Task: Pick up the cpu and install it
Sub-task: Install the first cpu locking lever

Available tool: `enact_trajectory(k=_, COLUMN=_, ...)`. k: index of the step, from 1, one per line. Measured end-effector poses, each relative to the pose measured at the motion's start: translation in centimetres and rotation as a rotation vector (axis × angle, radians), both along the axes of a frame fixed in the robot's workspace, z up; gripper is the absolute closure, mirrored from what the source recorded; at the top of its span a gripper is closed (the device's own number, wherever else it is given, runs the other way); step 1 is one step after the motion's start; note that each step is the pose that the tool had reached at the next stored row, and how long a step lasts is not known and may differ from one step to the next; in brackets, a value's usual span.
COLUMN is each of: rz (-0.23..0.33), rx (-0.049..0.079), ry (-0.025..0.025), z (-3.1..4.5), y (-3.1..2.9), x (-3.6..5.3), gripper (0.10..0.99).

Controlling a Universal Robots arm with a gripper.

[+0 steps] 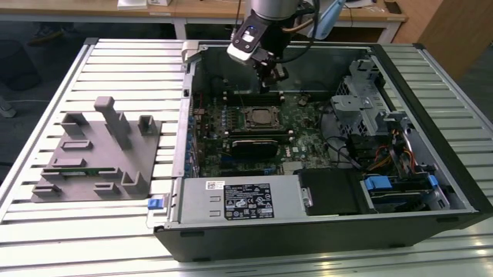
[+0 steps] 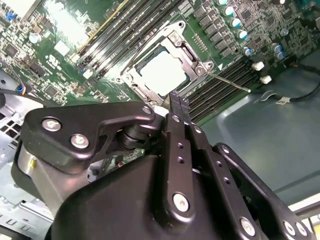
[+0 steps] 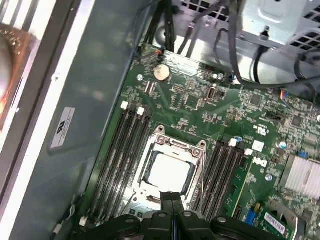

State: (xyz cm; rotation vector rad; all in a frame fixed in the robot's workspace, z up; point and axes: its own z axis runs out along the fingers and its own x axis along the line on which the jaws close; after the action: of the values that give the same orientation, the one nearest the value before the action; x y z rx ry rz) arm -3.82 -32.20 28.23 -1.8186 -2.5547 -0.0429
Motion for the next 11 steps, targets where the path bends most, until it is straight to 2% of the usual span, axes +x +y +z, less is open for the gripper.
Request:
enact_trajectory(k=5, rz=0.041, rx=0.000, ry=-0.0001, z=-0.02, y=0.00, x=-0.08, gripper=0.980)
enact_trajectory(k=11, rz=0.148, rx=0.000, ry=0.0000, z=-0.07, y=0.00, x=-0.09, gripper=0.980)
